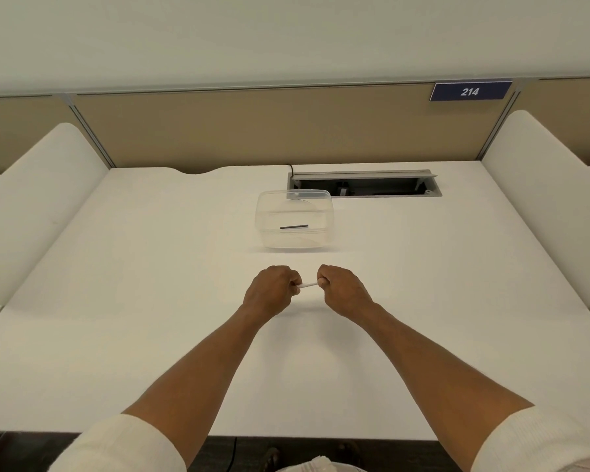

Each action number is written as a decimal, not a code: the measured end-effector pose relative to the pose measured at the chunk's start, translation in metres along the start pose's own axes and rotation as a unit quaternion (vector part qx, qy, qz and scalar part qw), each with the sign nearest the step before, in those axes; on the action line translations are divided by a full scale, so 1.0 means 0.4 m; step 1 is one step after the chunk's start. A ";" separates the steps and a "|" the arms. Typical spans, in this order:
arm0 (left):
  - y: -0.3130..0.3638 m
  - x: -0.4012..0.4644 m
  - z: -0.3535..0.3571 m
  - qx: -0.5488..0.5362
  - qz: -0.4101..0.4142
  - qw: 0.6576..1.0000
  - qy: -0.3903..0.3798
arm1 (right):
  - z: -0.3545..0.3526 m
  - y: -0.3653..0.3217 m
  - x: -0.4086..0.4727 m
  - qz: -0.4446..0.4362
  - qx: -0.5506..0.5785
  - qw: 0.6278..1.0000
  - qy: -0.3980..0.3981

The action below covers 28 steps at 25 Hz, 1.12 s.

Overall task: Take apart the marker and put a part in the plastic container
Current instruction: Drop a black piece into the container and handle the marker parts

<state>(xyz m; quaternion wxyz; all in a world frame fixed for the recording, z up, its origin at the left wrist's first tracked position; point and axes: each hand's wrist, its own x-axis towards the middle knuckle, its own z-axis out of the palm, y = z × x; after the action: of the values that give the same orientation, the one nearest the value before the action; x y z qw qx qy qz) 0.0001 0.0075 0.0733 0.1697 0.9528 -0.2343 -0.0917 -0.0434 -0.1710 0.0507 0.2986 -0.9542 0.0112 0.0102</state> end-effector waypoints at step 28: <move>0.003 0.011 -0.007 0.035 0.063 0.996 0.053 | -0.004 -0.003 0.005 0.195 0.253 0.946 -0.052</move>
<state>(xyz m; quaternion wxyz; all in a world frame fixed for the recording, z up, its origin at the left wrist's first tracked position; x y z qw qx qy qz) 0.0041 0.0053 0.0758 0.1536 0.9451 -0.2875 -0.0218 -0.0413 -0.1710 0.0529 0.5223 -0.8247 0.1842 0.1144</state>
